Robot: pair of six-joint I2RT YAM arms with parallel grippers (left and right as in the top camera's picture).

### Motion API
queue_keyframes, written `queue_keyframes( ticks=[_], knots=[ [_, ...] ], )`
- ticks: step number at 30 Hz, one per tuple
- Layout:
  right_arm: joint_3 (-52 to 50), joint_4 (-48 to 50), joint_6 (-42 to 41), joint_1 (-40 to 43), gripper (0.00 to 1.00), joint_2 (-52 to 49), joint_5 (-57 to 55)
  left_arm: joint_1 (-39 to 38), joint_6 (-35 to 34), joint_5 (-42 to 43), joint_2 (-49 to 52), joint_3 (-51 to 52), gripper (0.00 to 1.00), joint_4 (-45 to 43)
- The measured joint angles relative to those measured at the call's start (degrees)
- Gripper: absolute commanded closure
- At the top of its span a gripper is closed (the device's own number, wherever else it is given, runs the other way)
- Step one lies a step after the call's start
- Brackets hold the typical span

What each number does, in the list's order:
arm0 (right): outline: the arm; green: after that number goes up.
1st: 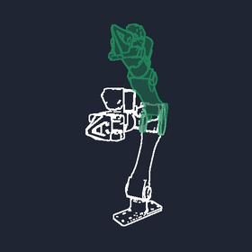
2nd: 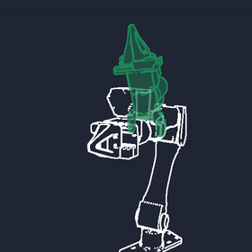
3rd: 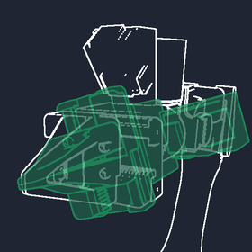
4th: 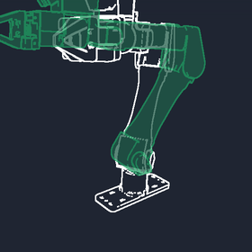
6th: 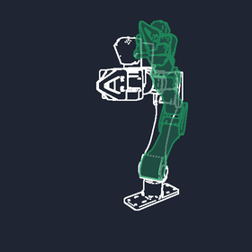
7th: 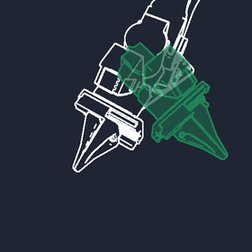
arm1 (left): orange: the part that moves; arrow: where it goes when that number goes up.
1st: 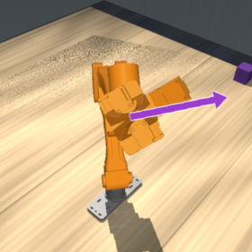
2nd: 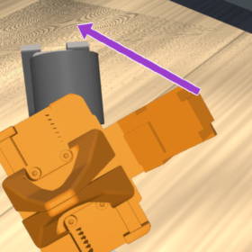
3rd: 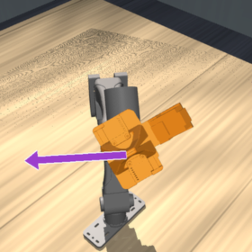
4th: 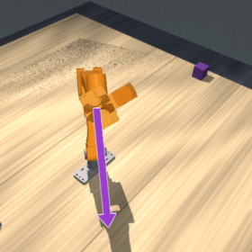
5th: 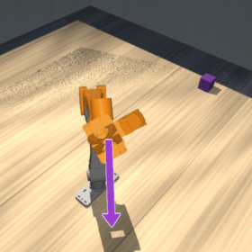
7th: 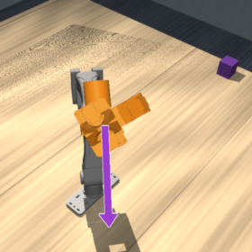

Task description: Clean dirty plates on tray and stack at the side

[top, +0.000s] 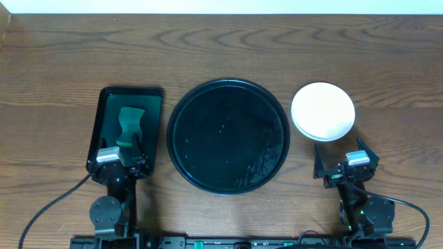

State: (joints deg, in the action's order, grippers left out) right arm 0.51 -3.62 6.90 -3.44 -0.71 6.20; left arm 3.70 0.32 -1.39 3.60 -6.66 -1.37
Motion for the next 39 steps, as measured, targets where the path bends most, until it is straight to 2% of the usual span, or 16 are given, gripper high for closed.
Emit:
queue_keyframes(
  ticks=[10,12,39],
  knots=[
    [0.00,0.00,0.00,0.00,0.01,0.00,0.02,0.00,1.64,0.00,-2.99,5.29,0.27,-0.55],
    [0.00,0.00,0.02,0.00,0.01,0.00,0.02,0.00,1.68,0.17,-2.93,5.79,0.27,1.68],
    [-0.02,0.02,0.00,0.00,0.01,0.00,0.02,0.00,1.68,1.27,-2.99,5.64,0.27,2.82]
  ],
)
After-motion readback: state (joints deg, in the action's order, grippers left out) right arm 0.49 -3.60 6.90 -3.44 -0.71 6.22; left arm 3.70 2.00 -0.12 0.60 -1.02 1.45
